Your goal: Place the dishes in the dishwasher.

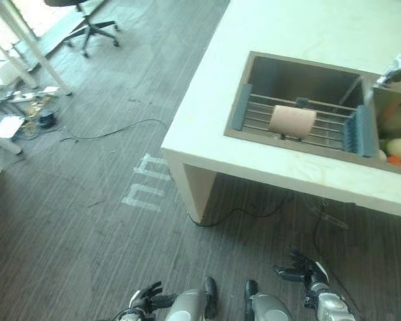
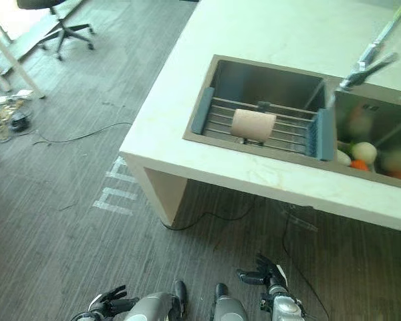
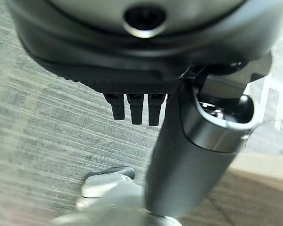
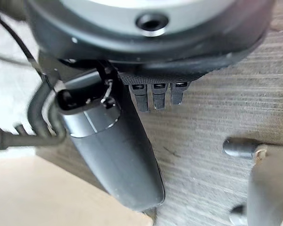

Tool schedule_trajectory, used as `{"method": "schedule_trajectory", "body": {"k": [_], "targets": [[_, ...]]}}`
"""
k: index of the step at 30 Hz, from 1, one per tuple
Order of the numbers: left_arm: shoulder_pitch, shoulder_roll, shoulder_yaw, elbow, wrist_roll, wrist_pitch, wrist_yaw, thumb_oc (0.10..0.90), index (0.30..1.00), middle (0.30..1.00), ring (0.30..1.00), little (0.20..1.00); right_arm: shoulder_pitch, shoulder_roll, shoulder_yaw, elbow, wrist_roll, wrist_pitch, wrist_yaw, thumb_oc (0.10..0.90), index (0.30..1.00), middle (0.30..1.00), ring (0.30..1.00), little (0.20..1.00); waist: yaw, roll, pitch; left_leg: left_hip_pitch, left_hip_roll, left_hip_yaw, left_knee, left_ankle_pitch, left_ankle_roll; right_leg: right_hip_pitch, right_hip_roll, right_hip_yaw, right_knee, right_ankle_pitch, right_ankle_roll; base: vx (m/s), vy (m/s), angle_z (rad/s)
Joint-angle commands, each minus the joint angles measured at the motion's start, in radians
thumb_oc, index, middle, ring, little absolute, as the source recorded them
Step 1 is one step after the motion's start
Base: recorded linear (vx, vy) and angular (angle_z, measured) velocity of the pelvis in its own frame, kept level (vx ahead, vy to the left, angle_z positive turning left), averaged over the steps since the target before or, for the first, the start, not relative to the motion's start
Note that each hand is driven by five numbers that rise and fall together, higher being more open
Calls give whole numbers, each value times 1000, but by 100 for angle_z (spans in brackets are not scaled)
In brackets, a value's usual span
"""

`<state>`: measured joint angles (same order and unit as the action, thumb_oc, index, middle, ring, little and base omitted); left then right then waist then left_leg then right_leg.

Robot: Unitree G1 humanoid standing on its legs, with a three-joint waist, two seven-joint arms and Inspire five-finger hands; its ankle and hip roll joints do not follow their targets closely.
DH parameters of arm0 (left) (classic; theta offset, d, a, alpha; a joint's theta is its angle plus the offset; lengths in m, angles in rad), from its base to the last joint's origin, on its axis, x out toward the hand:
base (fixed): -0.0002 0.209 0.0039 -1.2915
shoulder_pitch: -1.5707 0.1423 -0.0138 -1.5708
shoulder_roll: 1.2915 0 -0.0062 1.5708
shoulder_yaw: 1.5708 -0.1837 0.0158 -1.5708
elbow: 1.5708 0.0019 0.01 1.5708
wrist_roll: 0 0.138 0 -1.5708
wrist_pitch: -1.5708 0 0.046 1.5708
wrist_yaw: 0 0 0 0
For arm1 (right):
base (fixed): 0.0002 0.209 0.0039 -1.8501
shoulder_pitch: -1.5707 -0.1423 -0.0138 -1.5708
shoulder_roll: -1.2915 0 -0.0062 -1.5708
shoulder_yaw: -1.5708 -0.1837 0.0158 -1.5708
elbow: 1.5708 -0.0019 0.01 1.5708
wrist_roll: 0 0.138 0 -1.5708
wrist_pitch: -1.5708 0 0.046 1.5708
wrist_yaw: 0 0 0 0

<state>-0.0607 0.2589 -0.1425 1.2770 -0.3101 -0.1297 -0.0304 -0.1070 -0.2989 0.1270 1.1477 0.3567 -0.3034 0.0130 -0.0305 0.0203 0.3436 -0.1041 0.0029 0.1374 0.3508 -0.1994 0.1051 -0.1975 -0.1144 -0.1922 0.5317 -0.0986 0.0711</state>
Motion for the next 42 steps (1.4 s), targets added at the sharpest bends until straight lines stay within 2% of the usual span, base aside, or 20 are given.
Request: {"method": "schedule_trajectory", "body": {"k": [1, 3, 7, 9, 10, 12, 14, 16, 18, 19, 21, 24, 28, 29, 31, 32, 35, 37, 40, 42], "targets": [[37, -42, -2, -36, -38, -1, 22, 800, 900, 900, 900, 900, 10, -56, -24, -13, -6, -54, 23, 800, 900, 900, 900, 900, 9, 53, -5, 57, -33, -90, -51, -90, -16, 81, -25, -55, -147, -43, 14, 47, -308, -30], [38, -32, 23, -42, -68, -14, 25, 800, 900, 900, 900, 900, 2, -53, -21, 3, -14, -44, 39, 800, 900, 900, 900, 900, 8, 48, 6, 80, -8, -71, -51, -119, -27, 48, -51, -36, -232, 20, 36, 73, -473, -35], [41, -41, 41, -47, -138, -11, 34, 800, 900, 900, 900, 900, -8, -46, -12, 33, -3, -35, 51, 800, 900, 900, 900, 900, 12, 39, -16, 84, 33, -50, -51, -111, -59, 57, -36, -41, -232, -45, 24, 125, -476, -33], [38, -57, 42, -59, -121, -29, 42, 800, 900, 900, 900, 900, -21, -42, 4, 37, -50, -13, 49, 800, 900, 900, 900, 900, 8, 26, -28, 105, 73, -33, -51, -84, -88, 98, 3, -38, -232, -108, -29, 166, -530, -4], [37, -58, 42, -59, -122, -30, 41, 800, 900, 900, 900, 900, -22, -42, 4, 38, -47, -11, 48, 800, 900, 900, 900, 900, 8, 24, -28, 106, 73, -32, -51, -81, -88, 100, 3, -37, -232, -110, -30, 93, -362, -2], [25, -66, 34, -58, -133, -54, 27, 800, 900, 900, 900, 900, -22, -50, 1, 48, -20, 4, 55, 800, 900, 900, 900, 900, 14, -6, -17, 101, 62, -22, -27, -19, -90, 132, 2, -18, -232, -131, -55, 75, -312, 10], [19, -74, 30, -66, -122, -70, 27, 800, 900, 900, 900, 900, -10, -53, -2, 54, -46, 15, 63, 800, 900, 900, 900, 900, 14, -8, -9, 57, 49, -23, 47, -5, -90, 147, 9, -19, -232, -140, -67, 86, -214, 13], [19, -80, 28, -75, -134, -61, 25, 800, 900, 900, 900, 900, 3, -56, -4, 67, -51, 48, 68, 800, 900, 900, 900, 900, 26, 1, -5, 54, -11, -78, -20, -9, -81, 155, 24, -7, -232, -142, -66, 156, -48, -3], [24, -82, 38, -71, -132, -56, 27, 800, 900, 900, 900, 900, 9, -56, -6, 81, -55, 67, 71, 800, 900, 900, 900, 900, 28, 25, -11, 32, -25, -136, -51, -18, -81, 149, 55, 1, -232, -143, -64, 151, 78, -9], [26, -78, 40, -68, -127, -52, 22, 800, 900, 900, 900, 900, 12, -61, -9, 89, -59, 82, 73, 800, 900, 900, 900, 900, 25, 49, -7, -15, -22, -185, -51, -7, -99, 146, 86, 3, -232, -148, -66, 131, 117, -14], [24, -80, 41, -54, -127, -42, 18, 800, 900, 900, 900, 900, 16, -66, -7, 104, -62, 93, 70, 800, 900, 900, 900, 900, 31, 60, 9, -98, -36, -194, -51, 52, -132, 159, 102, 12, -232, -159, -67, 153, 164, -11], [28, -87, 51, -38, -92, 2, 28, 800, 900, 900, 900, 900, 7, -63, -20, 120, -28, 90, 56, 800, 900, 900, 900, 900, 55, 55, 11, -135, -43, -178, -51, 60, -118, 168, 85, 1, -232, -172, -64, 168, 256, -23], [44, -74, 58, -11, -85, 11, 48, 800, 900, 900, 900, 900, 3, -46, -51, 91, -16, 69, 72, 800, 900, 900, 900, 900, 68, 60, -14, -82, -36, -171, -51, 6, -86, 197, 70, -66, -232, -173, -54, 232, 243, -90], [43, -55, 65, -1, -108, 9, 38, 800, 900, 900, 900, 900, 1, -40, -51, 87, -19, 62, 63, 800, 900, 900, 900, 900, 69, 63, -20, -50, -33, -156, -51, -21, -64, 196, 63, -90, -191, -174, -51, 262, 242, -100], [36, -41, 58, 2, -104, -15, 28, 800, 900, 900, 900, 900, 5, -38, -65, 86, 1, 55, 61, 800, 900, 900, 900, 900, 58, 60, -18, -34, -54, -159, -51, -44, -28, 127, 45, -67, -30, -149, -32, 172, 133, -67], [28, -39, 50, -1, -124, -20, 36, 800, 900, 900, 900, 900, 3, -40, -72, 86, 7, 57, 66, 800, 900, 900, 900, 900, 52, 62, -16, -33, -55, -168, -51, -47, -25, 114, 35, -56, -58, -142, -29, 89, -21, -28], [24, -31, 56, -15, -130, -26, 55, 800, 900, 900, 900, 900, -3, -43, -76, 97, -47, 66, 80, 800, 900, 900, 900, 900, 49, 67, -10, -30, -30, -156, -51, -48, -41, 130, 26, -51, -226, -101, -15, 34, -126, 10], [24, -28, 61, -20, -150, -14, 65, 800, 900, 900, 900, 900, -3, -40, -71, 110, -46, 66, 73, 800, 900, 900, 900, 900, 52, 58, -10, -33, -26, -145, -51, -46, -47, 118, 16, -45, -232, -101, -12, 22, -167, 2], [29, -26, 70, -15, -120, -11, 58, 800, 900, 900, 900, 900, -2, -38, -77, 126, 61, 64, 111, 800, 900, 900, 900, 900, 57, 38, -25, -56, -11, -118, -51, -38, -69, 96, 9, -37, -232, -116, -5, -5, -148, 4], [21, -33, 62, -16, -139, -11, 64, 800, 900, 900, 900, 900, -7, -45, -84, 126, 33, 93, 117, 800, 900, 900, 900, 900, 56, 31, -29, -78, 4, -99, -51, -30, -87, 76, 6, -33, -232, -125, -6, -70, -114, -5]]}}
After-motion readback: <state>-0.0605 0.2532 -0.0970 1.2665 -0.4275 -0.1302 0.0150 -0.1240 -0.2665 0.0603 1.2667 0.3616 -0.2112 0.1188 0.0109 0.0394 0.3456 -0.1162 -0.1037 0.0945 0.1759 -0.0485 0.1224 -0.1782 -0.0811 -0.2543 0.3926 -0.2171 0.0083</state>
